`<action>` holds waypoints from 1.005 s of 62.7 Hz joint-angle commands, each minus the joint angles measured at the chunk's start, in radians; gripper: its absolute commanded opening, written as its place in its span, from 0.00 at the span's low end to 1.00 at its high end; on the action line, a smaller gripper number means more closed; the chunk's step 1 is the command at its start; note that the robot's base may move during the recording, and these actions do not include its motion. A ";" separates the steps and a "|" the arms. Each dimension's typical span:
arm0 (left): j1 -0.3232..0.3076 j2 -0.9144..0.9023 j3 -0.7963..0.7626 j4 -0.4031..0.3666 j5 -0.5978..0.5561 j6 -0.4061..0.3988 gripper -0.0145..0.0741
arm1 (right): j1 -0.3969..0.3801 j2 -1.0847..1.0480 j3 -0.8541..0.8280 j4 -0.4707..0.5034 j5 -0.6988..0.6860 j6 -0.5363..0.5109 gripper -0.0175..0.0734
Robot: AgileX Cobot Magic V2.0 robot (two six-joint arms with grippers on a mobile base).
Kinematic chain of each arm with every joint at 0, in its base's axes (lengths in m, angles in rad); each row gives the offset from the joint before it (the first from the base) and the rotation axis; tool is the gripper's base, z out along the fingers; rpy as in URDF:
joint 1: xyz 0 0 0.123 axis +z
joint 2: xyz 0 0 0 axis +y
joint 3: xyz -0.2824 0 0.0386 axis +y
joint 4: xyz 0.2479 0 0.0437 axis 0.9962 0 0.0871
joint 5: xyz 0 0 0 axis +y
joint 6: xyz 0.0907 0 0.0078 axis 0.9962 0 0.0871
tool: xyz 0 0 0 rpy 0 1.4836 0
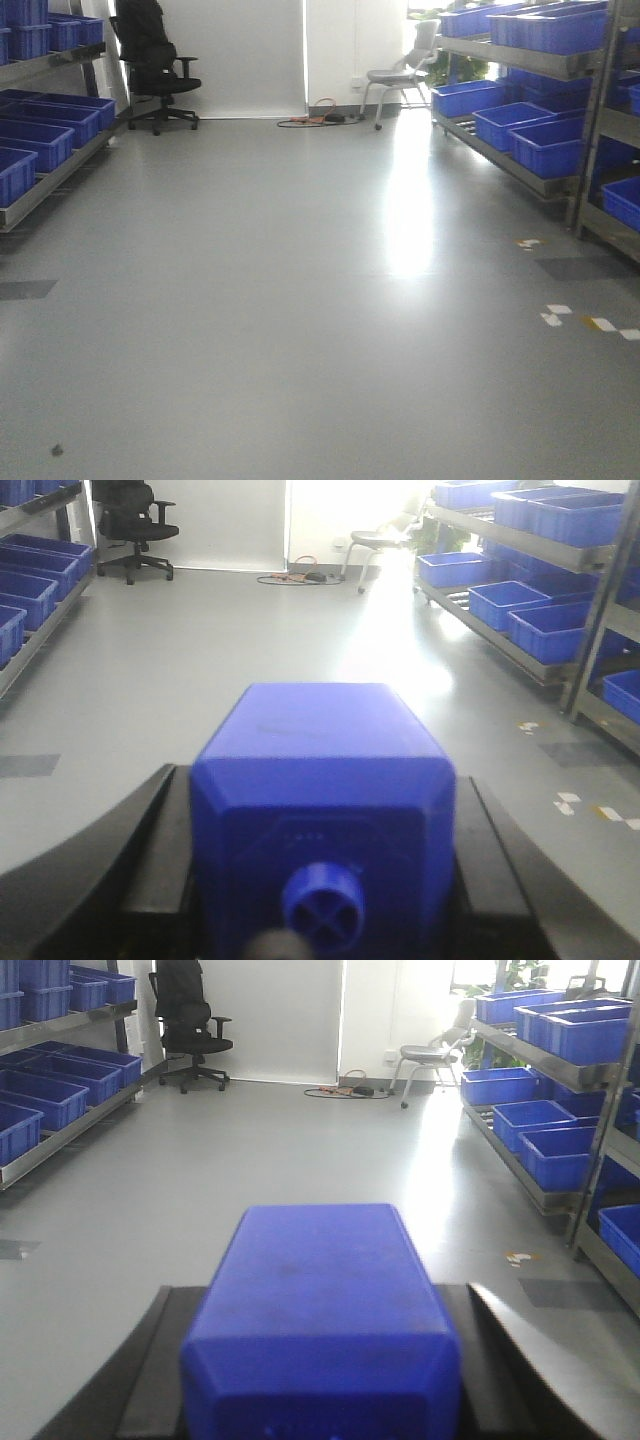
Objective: Pick and sort blue part to right shelf
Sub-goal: 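Drive the base forward between the shelves of blue bins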
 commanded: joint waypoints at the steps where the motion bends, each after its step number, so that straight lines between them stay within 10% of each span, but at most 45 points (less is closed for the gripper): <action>1: 0.000 0.011 -0.030 -0.010 -0.088 -0.005 0.52 | -0.007 0.008 -0.032 0.002 -0.095 -0.010 0.63; 63: 0.000 0.011 -0.030 -0.010 -0.088 -0.005 0.52 | -0.007 0.008 -0.032 0.002 -0.093 -0.010 0.63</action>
